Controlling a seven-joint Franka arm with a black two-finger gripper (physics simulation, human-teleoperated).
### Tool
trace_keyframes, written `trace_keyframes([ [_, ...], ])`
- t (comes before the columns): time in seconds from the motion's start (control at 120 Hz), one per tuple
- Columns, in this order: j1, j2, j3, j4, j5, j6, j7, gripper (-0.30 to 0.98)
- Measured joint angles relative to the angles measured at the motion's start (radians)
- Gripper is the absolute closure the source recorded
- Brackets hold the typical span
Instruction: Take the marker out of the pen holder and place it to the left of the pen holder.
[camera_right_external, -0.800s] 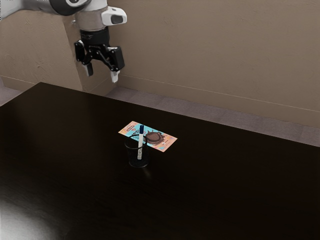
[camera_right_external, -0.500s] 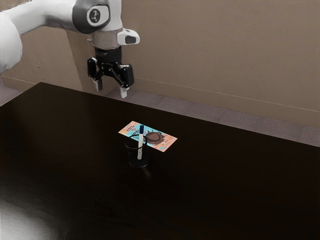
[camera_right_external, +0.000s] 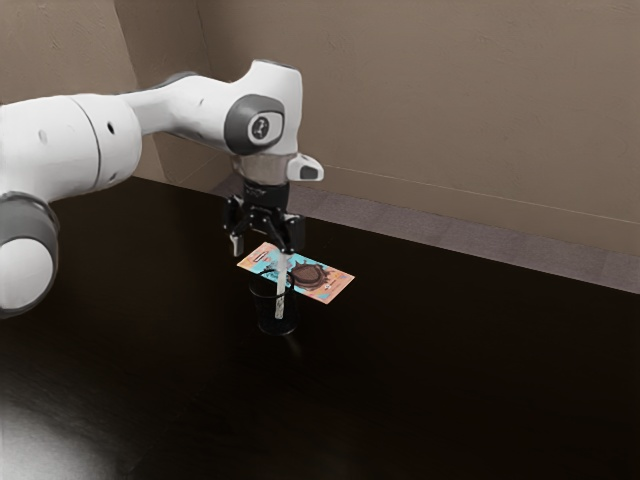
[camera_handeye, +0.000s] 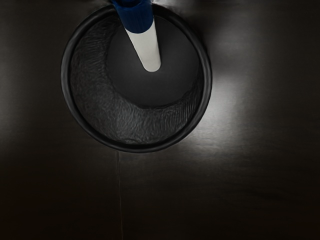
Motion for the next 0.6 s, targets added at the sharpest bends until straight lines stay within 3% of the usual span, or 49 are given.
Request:
trace_keyframes([
  [0.433,0.001,0.190,0.030,0.201,0.006,0.141,0.015,0.00],
  [0.6,0.001,0.229,0.029,0.205,-0.009,0.162,0.021,0.00],
])
